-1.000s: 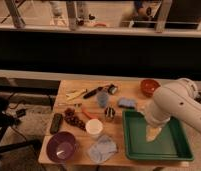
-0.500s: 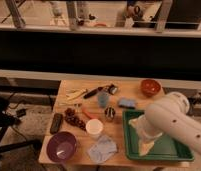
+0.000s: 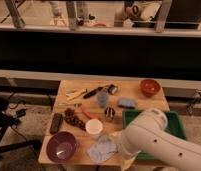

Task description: Place towel in metal cup

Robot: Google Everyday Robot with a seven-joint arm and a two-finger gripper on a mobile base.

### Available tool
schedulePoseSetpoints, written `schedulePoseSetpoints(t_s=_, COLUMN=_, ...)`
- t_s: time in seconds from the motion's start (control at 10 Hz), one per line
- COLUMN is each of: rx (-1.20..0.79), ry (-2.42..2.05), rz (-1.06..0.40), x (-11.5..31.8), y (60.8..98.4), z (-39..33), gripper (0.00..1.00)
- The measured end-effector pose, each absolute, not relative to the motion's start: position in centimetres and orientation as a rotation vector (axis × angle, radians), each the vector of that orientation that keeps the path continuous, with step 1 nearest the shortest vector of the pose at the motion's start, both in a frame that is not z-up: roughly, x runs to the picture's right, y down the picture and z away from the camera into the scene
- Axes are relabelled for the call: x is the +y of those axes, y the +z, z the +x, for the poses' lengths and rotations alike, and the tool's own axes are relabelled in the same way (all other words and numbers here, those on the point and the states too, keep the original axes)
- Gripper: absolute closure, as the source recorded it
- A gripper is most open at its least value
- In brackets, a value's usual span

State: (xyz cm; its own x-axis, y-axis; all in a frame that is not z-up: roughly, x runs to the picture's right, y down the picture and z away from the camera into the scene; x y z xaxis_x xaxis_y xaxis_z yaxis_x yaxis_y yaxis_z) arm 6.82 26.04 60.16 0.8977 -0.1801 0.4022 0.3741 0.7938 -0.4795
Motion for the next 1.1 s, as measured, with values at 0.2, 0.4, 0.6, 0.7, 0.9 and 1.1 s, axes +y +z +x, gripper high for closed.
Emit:
schedulePoseSetpoints(t_s=0.2, rx=-0.388, ry=-0.290, rz=-0.643, x=26.7, y=62.5, z=5.7, gripper=0.20)
schedulePoseSetpoints(t_s=0.4, rx=-0.391, ry=-0.269, rz=-0.684, x=27.6, y=63.8, z=5.5, gripper=0.20)
schedulePoseSetpoints(t_s=0.6, rx=-0.383, ry=-0.251, rz=-0.715, x=28.6, y=65.3, z=5.3, gripper=0.20)
schedulePoseSetpoints(t_s=0.7, rx=-0.375, ry=-0.240, rz=-0.719, x=28.7, y=65.8, z=5.5, gripper=0.20)
schedulePoseSetpoints(t_s=0.9, rx=-0.375, ry=-0.239, rz=-0.707, x=29.1, y=66.2, z=5.2, gripper=0.20)
schedulePoseSetpoints(t_s=1.1, rx=-0.384, ry=-0.250, rz=-0.674, x=29.1, y=66.6, z=5.0, gripper=0.20)
